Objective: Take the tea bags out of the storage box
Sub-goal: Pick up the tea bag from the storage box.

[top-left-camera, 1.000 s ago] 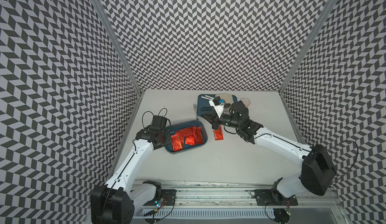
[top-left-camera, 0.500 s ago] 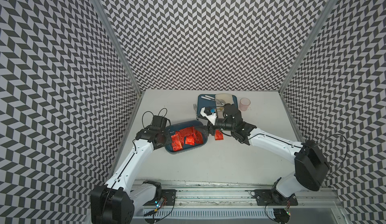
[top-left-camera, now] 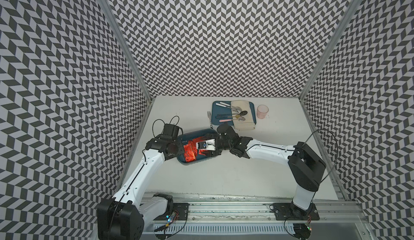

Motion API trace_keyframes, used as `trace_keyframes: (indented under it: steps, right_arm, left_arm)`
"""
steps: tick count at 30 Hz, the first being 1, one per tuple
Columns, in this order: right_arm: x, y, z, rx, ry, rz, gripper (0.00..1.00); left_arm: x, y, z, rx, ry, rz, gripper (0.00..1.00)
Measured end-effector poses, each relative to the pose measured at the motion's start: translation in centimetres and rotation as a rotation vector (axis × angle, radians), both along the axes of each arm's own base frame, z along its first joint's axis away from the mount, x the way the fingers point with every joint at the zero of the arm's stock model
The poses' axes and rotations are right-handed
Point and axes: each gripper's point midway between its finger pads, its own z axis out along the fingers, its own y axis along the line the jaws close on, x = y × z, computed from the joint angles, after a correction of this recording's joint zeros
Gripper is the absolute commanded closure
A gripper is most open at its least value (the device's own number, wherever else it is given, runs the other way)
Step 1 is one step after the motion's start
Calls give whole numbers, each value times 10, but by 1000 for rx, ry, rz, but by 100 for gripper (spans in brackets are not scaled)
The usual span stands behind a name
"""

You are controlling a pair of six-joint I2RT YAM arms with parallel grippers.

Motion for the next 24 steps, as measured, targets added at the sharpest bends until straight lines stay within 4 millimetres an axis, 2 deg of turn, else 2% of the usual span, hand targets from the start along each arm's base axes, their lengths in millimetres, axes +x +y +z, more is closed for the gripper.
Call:
trace_keyframes:
  steps: [5, 16, 19, 24]
  right_arm:
    - [16, 1, -15, -67, -82, -41, 42]
    - [37, 9, -18, -93, -137, -99, 63]
    - [38, 11, -23, -107, -139, -109, 71]
    - [34, 14, -25, -107, -125, -117, 93]
  left_arm:
    - [0, 0, 0, 0, 0, 0, 100]
    - [0, 0, 0, 0, 0, -1, 100]
    - [0, 0, 0, 0, 0, -1, 100]
    - [0, 0, 0, 0, -1, 0, 100]
